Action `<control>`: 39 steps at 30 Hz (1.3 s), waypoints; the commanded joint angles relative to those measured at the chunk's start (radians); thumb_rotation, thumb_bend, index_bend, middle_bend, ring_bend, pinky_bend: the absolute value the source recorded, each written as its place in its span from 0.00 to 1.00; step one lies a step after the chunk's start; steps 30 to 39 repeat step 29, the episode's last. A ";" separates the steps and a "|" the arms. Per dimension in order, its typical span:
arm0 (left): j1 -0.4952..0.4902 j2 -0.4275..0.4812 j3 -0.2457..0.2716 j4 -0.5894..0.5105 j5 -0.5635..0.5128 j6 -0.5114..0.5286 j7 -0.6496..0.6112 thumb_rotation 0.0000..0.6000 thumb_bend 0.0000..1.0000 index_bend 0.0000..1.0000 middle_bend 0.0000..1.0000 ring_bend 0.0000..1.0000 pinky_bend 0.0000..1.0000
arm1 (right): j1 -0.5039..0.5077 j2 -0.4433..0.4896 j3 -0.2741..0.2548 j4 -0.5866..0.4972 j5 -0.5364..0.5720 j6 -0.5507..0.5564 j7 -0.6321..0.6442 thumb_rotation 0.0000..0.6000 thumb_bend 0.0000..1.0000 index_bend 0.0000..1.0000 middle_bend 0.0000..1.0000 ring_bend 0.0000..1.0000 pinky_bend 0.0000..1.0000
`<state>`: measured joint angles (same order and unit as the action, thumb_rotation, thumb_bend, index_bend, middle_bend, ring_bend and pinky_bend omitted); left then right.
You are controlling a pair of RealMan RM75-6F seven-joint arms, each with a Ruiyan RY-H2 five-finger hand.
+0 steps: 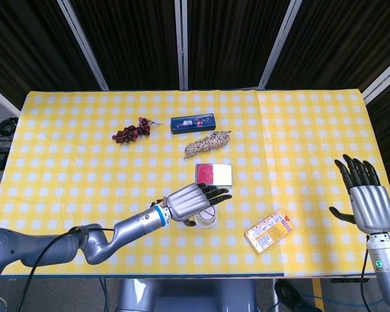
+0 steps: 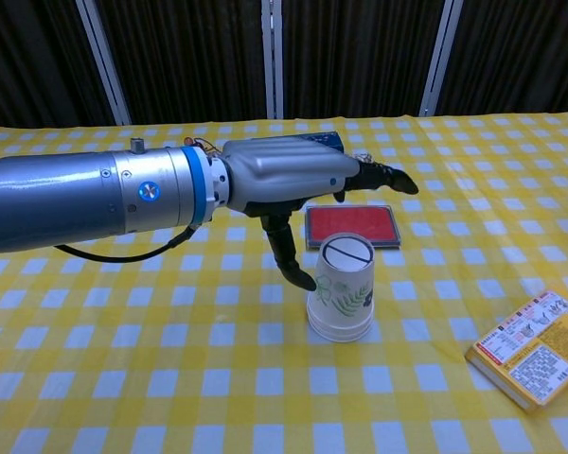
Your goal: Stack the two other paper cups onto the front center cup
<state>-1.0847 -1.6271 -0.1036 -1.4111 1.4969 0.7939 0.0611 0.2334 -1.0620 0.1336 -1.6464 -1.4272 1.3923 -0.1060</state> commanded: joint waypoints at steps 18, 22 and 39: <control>0.547 0.370 0.052 -0.230 -0.215 0.593 0.138 1.00 0.00 0.00 0.00 0.00 0.00 | -0.002 0.001 0.001 -0.008 -0.009 0.004 -0.007 1.00 0.00 0.00 0.00 0.00 0.00; 0.657 0.465 0.108 -0.279 -0.200 0.665 0.089 1.00 0.00 0.00 0.00 0.00 0.00 | 0.000 -0.003 0.001 -0.009 -0.008 0.000 -0.013 1.00 0.00 0.00 0.00 0.00 0.00; 0.792 0.538 0.177 -0.302 -0.146 0.746 -0.023 1.00 0.00 0.00 0.00 0.00 0.00 | -0.001 -0.001 0.000 -0.017 -0.012 0.005 -0.020 1.00 0.00 0.00 0.00 0.00 0.00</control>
